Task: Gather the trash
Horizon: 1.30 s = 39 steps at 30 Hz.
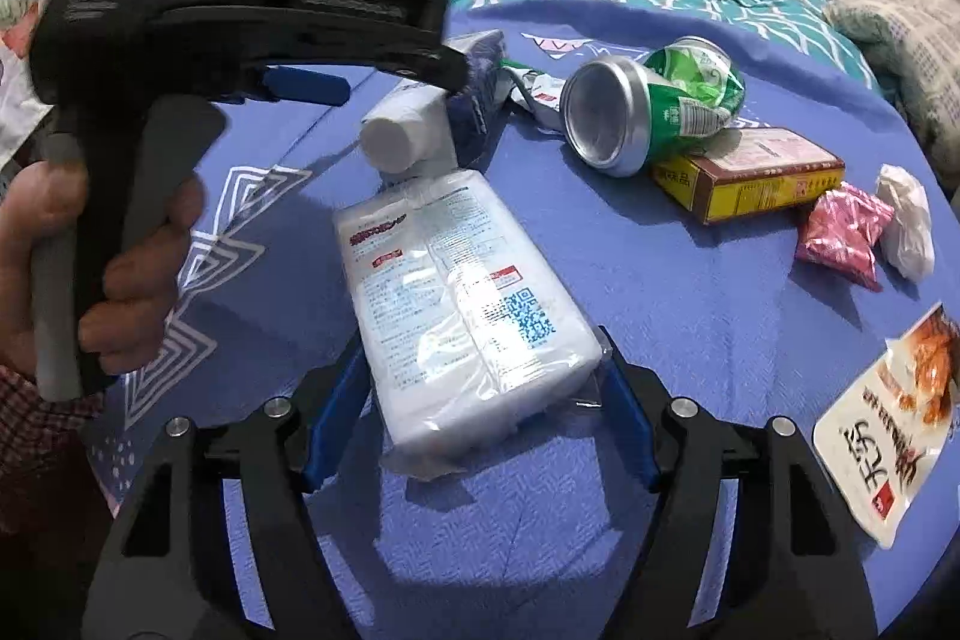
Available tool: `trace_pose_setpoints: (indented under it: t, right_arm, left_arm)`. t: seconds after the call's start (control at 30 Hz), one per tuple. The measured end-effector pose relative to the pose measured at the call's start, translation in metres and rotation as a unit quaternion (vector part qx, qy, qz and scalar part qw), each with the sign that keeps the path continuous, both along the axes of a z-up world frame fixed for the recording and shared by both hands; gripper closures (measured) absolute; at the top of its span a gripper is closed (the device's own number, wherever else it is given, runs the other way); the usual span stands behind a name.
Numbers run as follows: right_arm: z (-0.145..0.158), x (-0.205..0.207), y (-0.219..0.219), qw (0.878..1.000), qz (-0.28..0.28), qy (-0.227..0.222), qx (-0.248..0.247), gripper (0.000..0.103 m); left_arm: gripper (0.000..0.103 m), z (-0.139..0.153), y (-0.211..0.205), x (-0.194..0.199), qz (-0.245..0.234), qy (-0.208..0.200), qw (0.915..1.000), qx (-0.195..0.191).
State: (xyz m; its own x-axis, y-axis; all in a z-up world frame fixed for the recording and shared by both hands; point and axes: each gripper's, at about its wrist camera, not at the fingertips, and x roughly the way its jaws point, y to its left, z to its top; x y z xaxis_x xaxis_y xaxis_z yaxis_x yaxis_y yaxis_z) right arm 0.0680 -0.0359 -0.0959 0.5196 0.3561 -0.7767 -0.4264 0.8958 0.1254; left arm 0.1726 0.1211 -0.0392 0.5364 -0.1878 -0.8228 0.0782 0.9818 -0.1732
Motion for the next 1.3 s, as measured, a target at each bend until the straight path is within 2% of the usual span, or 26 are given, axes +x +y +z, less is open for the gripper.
trace_pose_setpoints:
  t: [0.13, 0.23, 0.27, 0.37, 0.47, 0.6, 0.67, 0.83, 0.93, 0.97, 1.07, 1.13, 1.2, 1.3]
  right_arm:
    - [0.011, -0.031, -0.023, 0.999, -0.022, -0.017, 0.016, 0.034]
    - [0.016, -0.051, -0.041, 0.998, -0.050, -0.033, 0.018, 0.034]
    - [0.017, -0.058, -0.048, 0.998, -0.059, -0.033, 0.020, 0.034]
    - [0.015, -0.067, -0.061, 0.997, -0.073, -0.028, 0.024, 0.033]
    - [0.009, -0.069, -0.067, 0.996, -0.081, -0.017, 0.032, 0.029]
    - [0.005, -0.070, -0.062, 0.996, -0.081, -0.011, 0.042, 0.024]
    - [0.006, -0.071, -0.058, 0.996, -0.074, -0.017, 0.039, 0.016]
    - [0.008, -0.078, -0.047, 0.997, -0.062, -0.037, 0.017, 0.009]
    - [0.007, -0.076, -0.047, 0.997, -0.060, -0.037, 0.018, 0.008]
    - [0.006, -0.076, -0.047, 0.997, -0.061, -0.038, 0.017, 0.008]
    - [0.006, -0.076, -0.047, 0.997, -0.064, -0.039, 0.017, 0.008]
    - [0.006, -0.077, -0.047, 0.997, -0.065, -0.040, 0.017, 0.008]
    - [0.007, -0.081, -0.047, 0.997, -0.064, -0.042, 0.016, 0.008]
    - [0.008, -0.083, -0.047, 0.997, -0.064, -0.045, 0.017, 0.008]
  left_arm:
    - [0.018, -0.008, -0.006, 0.001, -0.001, 0.006, 0.9999, -0.010]
    - [0.039, -0.008, -0.011, -0.007, -0.020, -0.001, 0.9995, -0.023]
    - [0.051, -0.006, -0.013, -0.011, -0.030, -0.007, 0.9992, -0.028]
    - [0.052, -0.002, -0.018, -0.023, -0.038, -0.021, 0.9991, 0.005]
    - [0.053, 0.000, -0.013, -0.038, -0.048, -0.029, 0.9984, 0.004]
    - [0.053, 0.004, 0.001, -0.065, -0.054, -0.020, 0.9983, -0.004]
    - [0.053, 0.004, 0.006, -0.084, -0.064, -0.017, 0.9978, 0.002]
    - [0.052, 0.008, 0.013, -0.130, -0.088, -0.008, 0.9959, 0.015]
    - [0.035, 0.013, 0.012, -0.143, -0.093, -0.011, 0.9956, 0.010]
    - [0.031, 0.015, 0.009, -0.145, -0.092, -0.018, 0.9954, 0.018]
    - [0.028, 0.018, 0.002, -0.143, -0.084, -0.036, 0.9947, 0.048]
    - [0.027, 0.017, 0.000, -0.135, -0.081, -0.033, 0.9952, 0.043]
    - [0.021, 0.016, 0.000, -0.127, -0.071, -0.031, 0.9961, 0.044]
    - [0.020, 0.015, -0.002, -0.115, -0.060, -0.034, 0.9968, 0.039]
